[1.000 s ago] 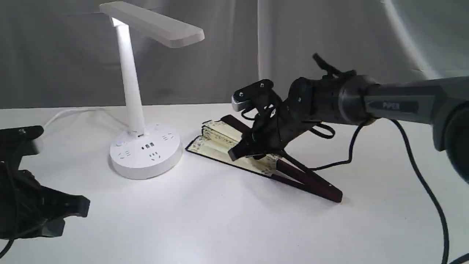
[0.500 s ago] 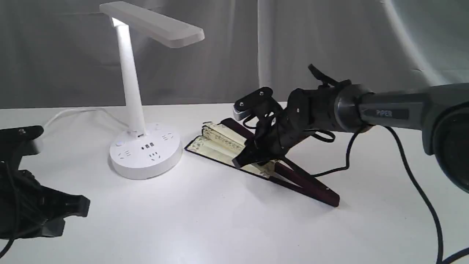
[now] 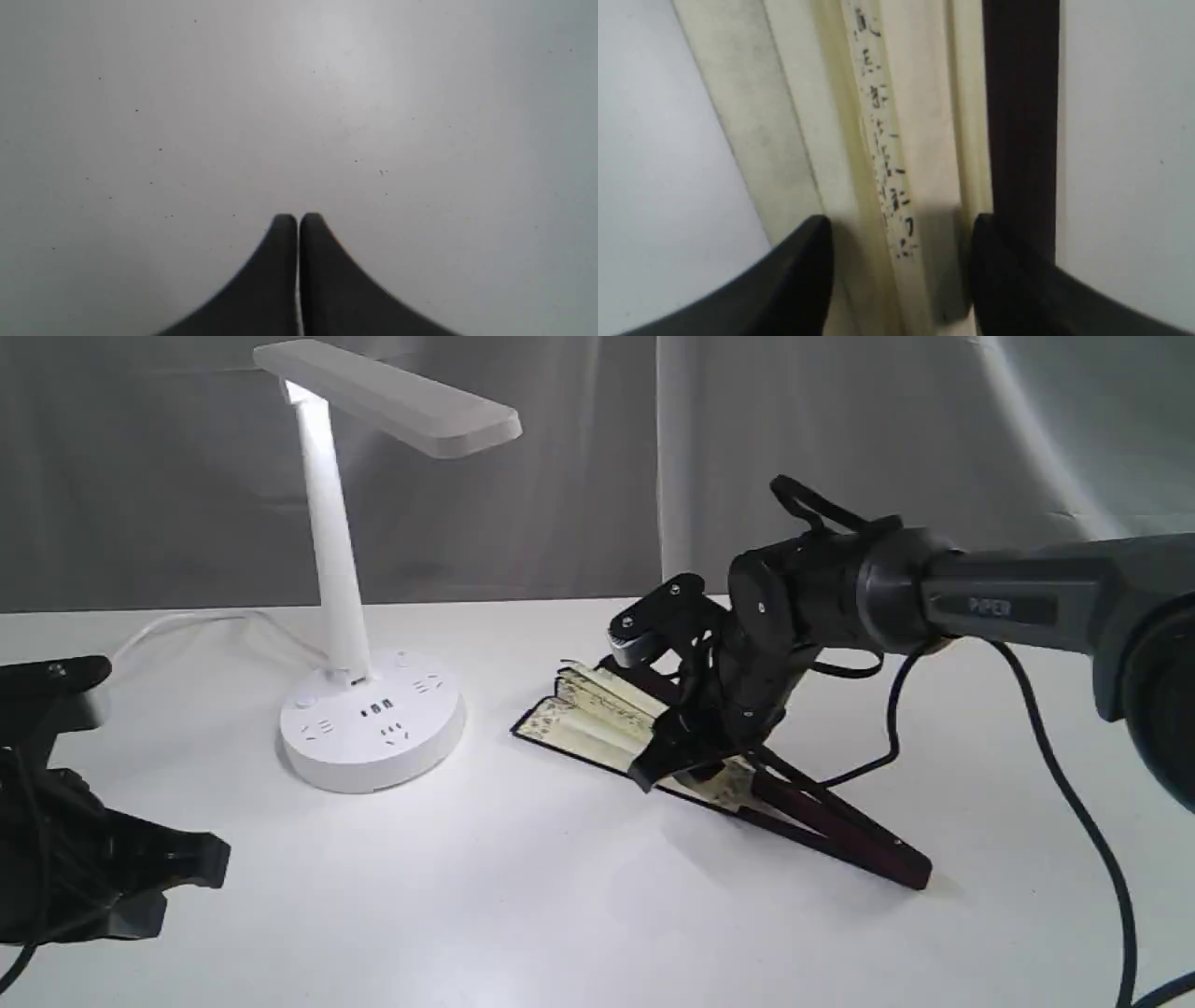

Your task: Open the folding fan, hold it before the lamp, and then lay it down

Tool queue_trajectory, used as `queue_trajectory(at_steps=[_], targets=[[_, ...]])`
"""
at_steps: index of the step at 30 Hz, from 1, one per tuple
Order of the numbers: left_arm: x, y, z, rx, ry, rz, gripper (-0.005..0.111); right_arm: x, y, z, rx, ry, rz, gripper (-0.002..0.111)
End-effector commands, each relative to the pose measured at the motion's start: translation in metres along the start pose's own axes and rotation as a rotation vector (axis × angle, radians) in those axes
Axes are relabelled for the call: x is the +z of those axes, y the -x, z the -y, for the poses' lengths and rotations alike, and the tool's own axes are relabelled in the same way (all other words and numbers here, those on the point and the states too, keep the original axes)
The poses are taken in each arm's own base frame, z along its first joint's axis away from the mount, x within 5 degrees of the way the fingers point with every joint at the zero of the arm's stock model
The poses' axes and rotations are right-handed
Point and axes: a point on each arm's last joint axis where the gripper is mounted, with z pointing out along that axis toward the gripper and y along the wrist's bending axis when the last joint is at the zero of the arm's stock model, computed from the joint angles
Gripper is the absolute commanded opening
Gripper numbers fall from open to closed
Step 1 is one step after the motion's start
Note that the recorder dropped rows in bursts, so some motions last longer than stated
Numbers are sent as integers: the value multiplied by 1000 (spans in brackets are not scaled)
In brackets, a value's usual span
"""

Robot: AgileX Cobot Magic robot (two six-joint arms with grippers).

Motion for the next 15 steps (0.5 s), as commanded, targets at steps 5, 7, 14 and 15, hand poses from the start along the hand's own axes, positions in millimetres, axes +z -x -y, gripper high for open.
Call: queue_trajectory(at_steps=[5,7,14,15], targets=[[-1,1,2,1,-7,12,0,8,-36,18,117,37,-261,47],[-1,1,2,-1,-9,12,0,7,-40,22,138,44,-290,47],[-1,1,2,-1,-9,12,0,6,-43,18,179,92,-323,47],[-1,1,2,-1,-9,12,0,5,-43,17,186,99,-324,47]])
